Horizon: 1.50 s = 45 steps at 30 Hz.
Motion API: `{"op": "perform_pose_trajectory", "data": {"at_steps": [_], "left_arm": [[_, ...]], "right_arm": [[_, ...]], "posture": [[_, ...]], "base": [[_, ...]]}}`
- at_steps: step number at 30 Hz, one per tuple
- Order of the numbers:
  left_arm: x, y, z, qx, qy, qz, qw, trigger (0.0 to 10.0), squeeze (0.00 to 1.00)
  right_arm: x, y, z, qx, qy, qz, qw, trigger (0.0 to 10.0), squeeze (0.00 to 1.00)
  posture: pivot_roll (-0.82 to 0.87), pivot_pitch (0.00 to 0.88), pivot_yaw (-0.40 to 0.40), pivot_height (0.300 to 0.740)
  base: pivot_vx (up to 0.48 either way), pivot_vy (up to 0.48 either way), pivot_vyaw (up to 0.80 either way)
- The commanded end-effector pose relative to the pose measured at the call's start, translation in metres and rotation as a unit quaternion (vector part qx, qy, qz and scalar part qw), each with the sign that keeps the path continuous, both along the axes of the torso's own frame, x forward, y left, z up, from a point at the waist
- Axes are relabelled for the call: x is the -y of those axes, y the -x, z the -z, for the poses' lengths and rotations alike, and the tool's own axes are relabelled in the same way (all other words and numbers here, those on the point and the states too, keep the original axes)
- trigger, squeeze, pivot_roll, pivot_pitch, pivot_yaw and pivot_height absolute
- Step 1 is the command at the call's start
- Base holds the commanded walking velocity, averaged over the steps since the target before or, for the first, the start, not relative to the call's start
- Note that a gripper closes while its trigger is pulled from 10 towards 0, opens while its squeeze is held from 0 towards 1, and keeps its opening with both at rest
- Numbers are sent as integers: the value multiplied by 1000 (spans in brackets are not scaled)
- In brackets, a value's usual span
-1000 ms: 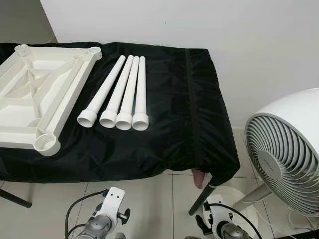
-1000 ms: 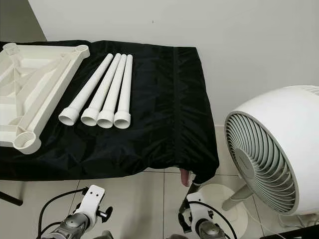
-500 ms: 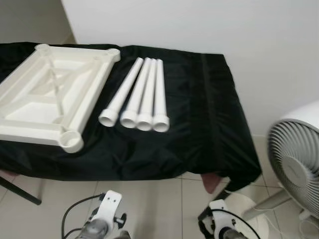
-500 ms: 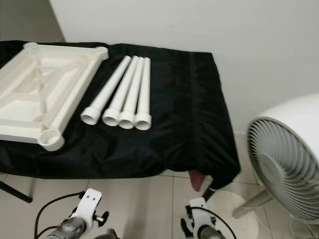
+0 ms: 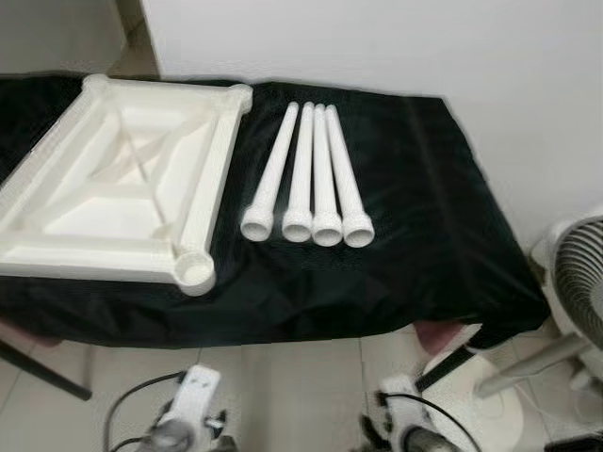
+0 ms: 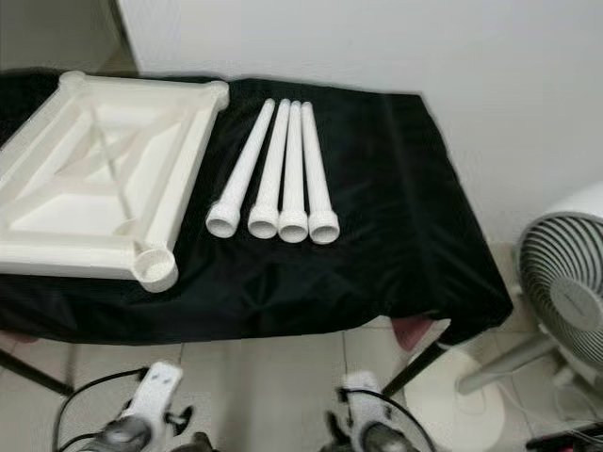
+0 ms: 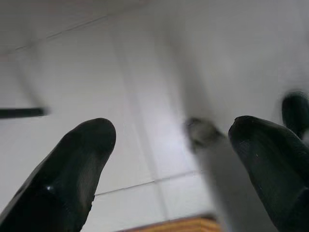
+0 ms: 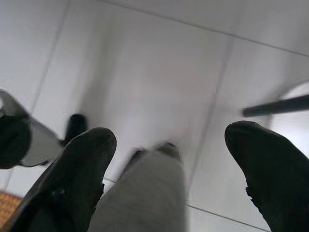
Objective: Building children table
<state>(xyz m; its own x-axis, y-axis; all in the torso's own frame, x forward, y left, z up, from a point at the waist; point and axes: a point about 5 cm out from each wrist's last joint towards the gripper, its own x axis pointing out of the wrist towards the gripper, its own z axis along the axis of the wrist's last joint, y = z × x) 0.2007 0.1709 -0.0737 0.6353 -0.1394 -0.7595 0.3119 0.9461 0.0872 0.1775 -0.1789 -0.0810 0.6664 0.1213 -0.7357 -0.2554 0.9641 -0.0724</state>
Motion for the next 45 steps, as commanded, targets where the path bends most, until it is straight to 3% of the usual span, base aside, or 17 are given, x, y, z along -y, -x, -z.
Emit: {"op": "perform_pose_trajectory", "data": {"at_steps": [1, 15, 27, 45], "left_arm": [[3, 9, 6, -18, 2, -2, 1000, 10000, 0], [1, 10, 6, -20, -6, -3, 1000, 10000, 0], [0, 14, 7, -21, -8, 12, 1000, 10000, 0], [8, 4, 2, -1, 4, 28, 1000, 10000, 0]], "right_arm": [[7, 7, 3, -14, 10, 6, 1000, 10000, 0], [9, 8, 3, -17, 13, 4, 1000, 10000, 0], [7, 8, 4, -20, 14, 3, 1000, 10000, 0], [7, 4, 3, -18, 15, 9, 1000, 10000, 0]], "posture": [[-65, 0, 26, 740], [-63, 0, 24, 740], [-51, 0, 17, 740], [-43, 0, 9, 740]], "base": [[0, 465, 0], [0, 457, 0], [0, 0, 0], [0, -92, 0]]}}
